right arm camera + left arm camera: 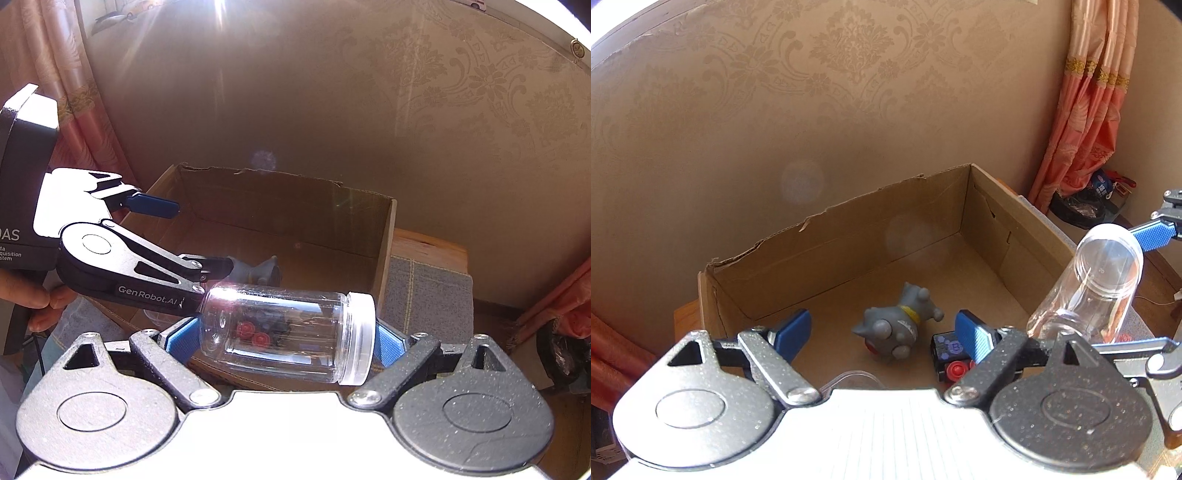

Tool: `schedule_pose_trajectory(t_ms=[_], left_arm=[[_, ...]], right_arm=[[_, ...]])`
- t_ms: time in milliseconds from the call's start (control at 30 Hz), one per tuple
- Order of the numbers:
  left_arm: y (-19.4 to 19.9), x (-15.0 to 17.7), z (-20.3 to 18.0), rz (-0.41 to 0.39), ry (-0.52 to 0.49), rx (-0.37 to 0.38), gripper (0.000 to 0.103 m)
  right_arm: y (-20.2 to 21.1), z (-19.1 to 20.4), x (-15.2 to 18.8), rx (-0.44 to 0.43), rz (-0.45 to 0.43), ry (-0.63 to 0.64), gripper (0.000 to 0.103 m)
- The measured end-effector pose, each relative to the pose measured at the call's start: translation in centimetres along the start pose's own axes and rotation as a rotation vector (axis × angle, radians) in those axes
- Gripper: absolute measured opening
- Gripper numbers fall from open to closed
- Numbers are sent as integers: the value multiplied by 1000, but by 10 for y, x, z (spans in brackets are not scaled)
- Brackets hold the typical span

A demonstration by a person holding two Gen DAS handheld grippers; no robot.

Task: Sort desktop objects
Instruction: 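Open left tool to drop the cat in the box while right tool drops the jar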

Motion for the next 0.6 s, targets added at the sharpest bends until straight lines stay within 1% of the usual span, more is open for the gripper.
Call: schedule_pose_trajectory(t_ms=[133,233,267,333,400,600], left_arm=[[0,9,6,17,16,-3,85],[1,14,10,22,25,-5,85],[2,15,11,21,27,-6,86],[3,18,12,22,31,-10,86],[4,19,11,24,35,-7,87],[14,25,3,27,25,1,88]], right_arm=[[-9,5,0,-18,11,23,96],[-16,9,-2,-28,12,69,96],[-19,11,-1,-25,5,92,96],[-19,13,1,2,-26,135,102],[-18,16,3,33,-67,187,102],[-13,15,11,28,-52,194,102]])
Point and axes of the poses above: each gripper's, at about its wrist camera, not at the fingertips, and y roughly against the way its jaws point, z to its left, x to its underside, the point moved 5 cm from there along -y, roughly the way its jaws point, and after that the axes turned 15 degrees about -y, right-handed, at the moved point
